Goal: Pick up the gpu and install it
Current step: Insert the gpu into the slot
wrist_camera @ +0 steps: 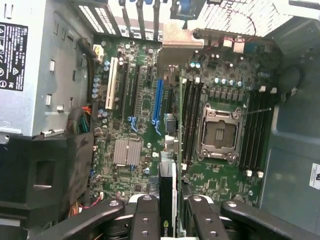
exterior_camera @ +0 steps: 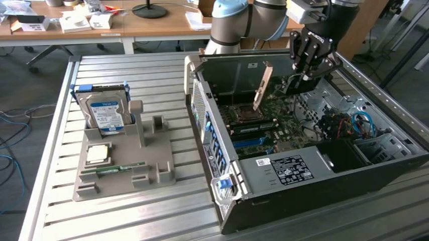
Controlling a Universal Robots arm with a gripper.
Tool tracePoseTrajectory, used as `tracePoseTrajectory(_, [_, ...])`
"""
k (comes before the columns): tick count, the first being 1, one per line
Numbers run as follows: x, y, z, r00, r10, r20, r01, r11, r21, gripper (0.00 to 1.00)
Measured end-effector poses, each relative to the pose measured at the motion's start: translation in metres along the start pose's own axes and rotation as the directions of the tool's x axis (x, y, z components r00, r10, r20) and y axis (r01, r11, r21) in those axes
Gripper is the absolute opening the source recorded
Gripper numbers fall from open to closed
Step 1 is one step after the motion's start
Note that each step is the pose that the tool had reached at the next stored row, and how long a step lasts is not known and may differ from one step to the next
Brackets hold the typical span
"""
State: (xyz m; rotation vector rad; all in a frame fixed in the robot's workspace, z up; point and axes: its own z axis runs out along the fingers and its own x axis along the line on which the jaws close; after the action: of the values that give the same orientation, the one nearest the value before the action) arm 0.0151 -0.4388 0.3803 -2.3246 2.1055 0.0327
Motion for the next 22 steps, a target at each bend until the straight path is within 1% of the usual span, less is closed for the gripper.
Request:
tracePoseTrajectory(4, [0.000,0.0001,0.0011,0.9979,0.065,0.0006,-0.065,0.9979,0.0012,0.26])
tracePoseTrajectory(5, [0.000,0.0000,0.0012,0.9972,0.075,0.0007,-0.075,0.9972,0.0014,0.26])
tracePoseTrajectory(8, [0.000,0.0001,0.0013,0.9971,0.076,0.0008,-0.076,0.9971,0.0015,0.26])
tracePoseTrajectory(10, [0.000,0.0017,0.0015,0.9971,0.076,0.0009,-0.076,0.9971,0.0015,0.26])
tracePoseTrajectory(15, [-0.001,0.0095,0.0021,0.9971,0.076,0.0007,-0.076,0.9971,0.0015,0.26])
tracePoseTrajectory(22, [-0.001,0.0108,0.0023,0.9971,0.076,0.0008,-0.076,0.9971,0.0015,0.26])
